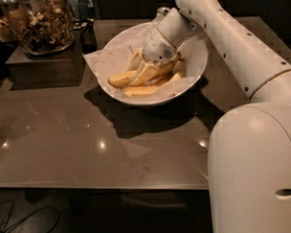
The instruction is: Pick banana from white bowl
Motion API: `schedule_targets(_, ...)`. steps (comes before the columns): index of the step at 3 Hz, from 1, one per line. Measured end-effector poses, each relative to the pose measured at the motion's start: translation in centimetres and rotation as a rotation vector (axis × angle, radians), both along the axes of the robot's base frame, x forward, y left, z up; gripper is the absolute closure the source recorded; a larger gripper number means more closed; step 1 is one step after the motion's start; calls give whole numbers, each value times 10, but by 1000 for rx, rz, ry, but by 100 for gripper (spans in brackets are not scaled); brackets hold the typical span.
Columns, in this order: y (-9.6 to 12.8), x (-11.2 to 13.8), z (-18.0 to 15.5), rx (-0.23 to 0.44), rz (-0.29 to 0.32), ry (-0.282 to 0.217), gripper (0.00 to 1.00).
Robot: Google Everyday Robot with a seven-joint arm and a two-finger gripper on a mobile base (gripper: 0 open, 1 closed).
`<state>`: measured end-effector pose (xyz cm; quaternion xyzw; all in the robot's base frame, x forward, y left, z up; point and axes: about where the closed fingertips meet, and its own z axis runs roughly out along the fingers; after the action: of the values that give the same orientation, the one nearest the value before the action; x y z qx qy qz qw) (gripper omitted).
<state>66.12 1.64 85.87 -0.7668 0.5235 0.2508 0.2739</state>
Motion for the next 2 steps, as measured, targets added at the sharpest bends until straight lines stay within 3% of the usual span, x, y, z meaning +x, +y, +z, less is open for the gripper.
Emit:
schedule_targets(1, -4, -5, 7, -14, -18, -10, 99)
schedule_targets(2, -17, -16, 40, 104, -23, -7, 100)
